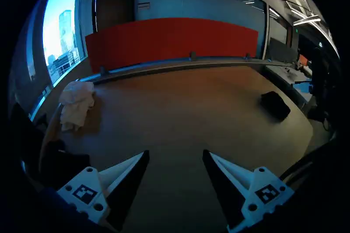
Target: Fold towel
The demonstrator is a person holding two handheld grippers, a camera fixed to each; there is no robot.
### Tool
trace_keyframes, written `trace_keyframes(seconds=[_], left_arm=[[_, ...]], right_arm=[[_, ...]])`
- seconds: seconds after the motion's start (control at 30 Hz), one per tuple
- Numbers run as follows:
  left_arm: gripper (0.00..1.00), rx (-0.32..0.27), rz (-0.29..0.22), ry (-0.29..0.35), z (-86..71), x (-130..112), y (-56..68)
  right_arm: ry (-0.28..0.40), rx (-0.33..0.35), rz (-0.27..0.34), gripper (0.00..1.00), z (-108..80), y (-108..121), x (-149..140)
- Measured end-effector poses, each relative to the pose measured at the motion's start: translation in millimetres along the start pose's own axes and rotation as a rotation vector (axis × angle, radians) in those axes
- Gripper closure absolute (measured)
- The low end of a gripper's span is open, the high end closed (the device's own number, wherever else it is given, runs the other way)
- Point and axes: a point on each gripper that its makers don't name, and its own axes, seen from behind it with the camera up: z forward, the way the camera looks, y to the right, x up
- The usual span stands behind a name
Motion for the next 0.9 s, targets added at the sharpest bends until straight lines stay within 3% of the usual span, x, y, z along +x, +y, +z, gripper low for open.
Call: trace_keyframes(seconds=[0.3,0.5,0.9], left_arm=[[0.10,0.007,-0.005,0.017,-0.9,6.2,-3.5],[0.10,0.013,-0.014,0.035,-0.9,11.0,-6.2],[0.10,0.038,-0.028,0.091,-1.3,27.2,-15.8]], right_arm=[[0.173,-0.045,0.052,0.16,-9.9,-1.3,45.7],[0.288,-0.070,0.066,0.09,-19.9,-6.6,75.0],[0.331,-0.059,0.077,0.08,-22.9,-24.6,92.6]])
